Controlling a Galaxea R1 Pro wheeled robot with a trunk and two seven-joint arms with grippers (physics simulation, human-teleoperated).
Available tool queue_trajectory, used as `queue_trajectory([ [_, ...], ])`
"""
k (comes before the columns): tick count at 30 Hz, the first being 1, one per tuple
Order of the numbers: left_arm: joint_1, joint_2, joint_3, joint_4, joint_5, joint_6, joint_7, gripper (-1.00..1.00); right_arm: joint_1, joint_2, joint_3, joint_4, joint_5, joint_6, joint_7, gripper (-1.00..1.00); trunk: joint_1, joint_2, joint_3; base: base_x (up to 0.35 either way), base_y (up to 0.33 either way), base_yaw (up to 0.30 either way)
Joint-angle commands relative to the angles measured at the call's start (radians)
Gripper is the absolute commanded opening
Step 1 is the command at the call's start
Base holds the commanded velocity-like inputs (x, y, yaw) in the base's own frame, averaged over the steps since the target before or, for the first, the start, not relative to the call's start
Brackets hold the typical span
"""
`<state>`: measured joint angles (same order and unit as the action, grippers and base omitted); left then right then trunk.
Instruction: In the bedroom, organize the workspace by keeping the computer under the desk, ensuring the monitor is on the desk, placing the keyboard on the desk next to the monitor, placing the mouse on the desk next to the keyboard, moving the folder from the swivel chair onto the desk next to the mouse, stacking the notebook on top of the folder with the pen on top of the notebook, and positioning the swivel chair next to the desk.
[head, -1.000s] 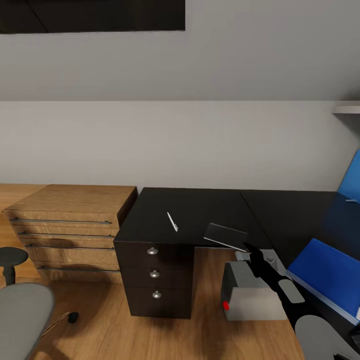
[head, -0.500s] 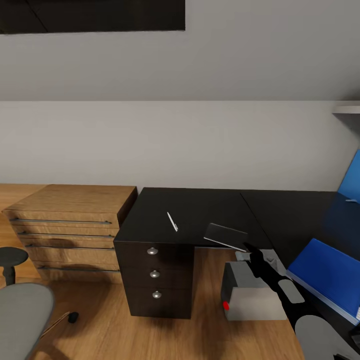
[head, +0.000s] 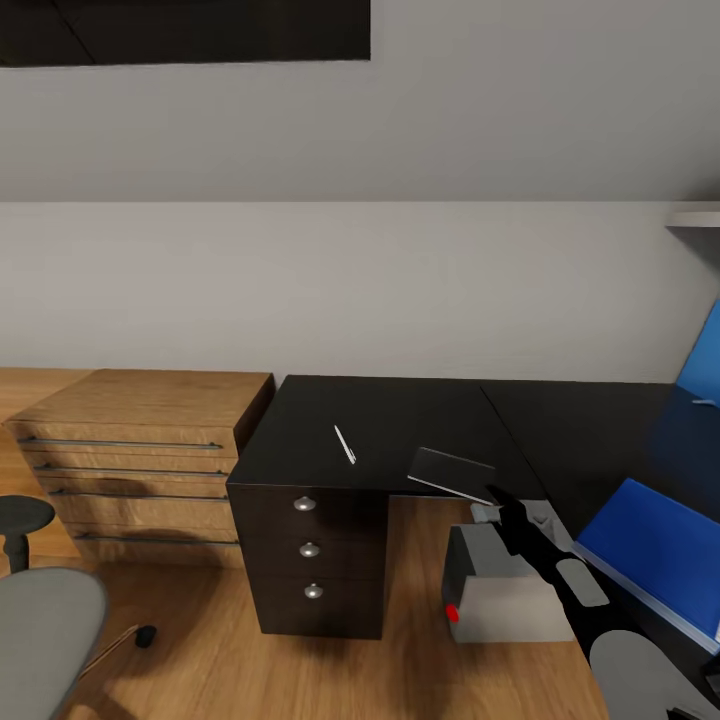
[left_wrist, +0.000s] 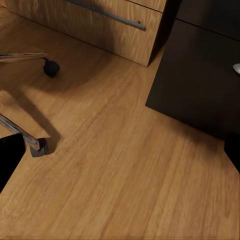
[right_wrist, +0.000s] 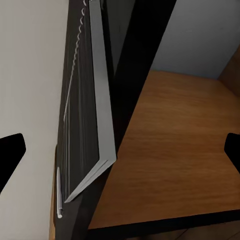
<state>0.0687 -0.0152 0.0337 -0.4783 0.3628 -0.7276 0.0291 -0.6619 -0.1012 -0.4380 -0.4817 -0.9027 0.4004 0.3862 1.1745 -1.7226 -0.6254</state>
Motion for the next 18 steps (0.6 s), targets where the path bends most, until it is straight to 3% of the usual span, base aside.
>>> queue_trajectory([
  [1,0.000,-0.001,0.004,-0.001,-0.006,0.000,0.003,1.00,-0.001,0.000,-0.005,0.000,-0.005,0.009,0.001,1.00,0.000,0.000,-0.001,0.003,0.000,0.000],
  [18,0.000,0.000,0.004,0.001,-0.007,-0.001,0.003,1.00,-0.001,0.000,-0.005,0.000,-0.005,0.009,0.001,1.00,0.000,0.000,-0.001,0.036,0.000,0.000],
])
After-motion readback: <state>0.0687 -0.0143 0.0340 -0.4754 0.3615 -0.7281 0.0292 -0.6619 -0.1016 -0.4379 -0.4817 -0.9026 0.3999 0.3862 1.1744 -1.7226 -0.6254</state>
